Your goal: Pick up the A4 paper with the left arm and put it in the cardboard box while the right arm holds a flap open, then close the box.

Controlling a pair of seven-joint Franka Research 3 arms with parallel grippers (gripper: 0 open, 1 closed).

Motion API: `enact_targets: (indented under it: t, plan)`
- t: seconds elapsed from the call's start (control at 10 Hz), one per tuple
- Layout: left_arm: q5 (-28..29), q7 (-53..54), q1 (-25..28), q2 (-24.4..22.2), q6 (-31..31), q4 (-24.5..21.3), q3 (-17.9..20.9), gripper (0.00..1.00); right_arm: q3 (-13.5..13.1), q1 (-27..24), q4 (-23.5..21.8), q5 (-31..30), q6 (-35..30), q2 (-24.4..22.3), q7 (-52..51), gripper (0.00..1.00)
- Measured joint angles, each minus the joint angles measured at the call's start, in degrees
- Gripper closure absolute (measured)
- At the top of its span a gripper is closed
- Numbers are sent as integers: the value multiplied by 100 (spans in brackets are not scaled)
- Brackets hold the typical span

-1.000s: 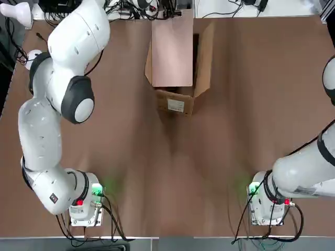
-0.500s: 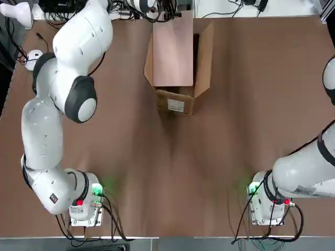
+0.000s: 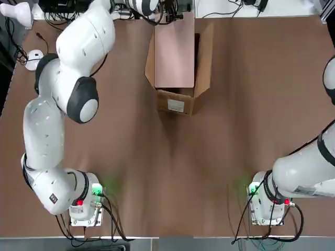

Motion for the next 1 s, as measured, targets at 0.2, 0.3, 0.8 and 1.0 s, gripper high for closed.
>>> enact_targets:
  t: [0.2,0.3,0.8,1.0]
  plan:
    - [0,6,-40,52,8,-1,0,69,0,-9,0,19,0,0,0,0]
    - [0,28,-50,78,12,-1,0,69,0,-9,0,20,0,0,0,0]
    - [0,156,-102,193,32,-11,0,69,0,-10,0,22,47,0,0,0]
    - [0,182,-115,242,33,-13,0,69,0,-10,0,24,47,0,0,0]
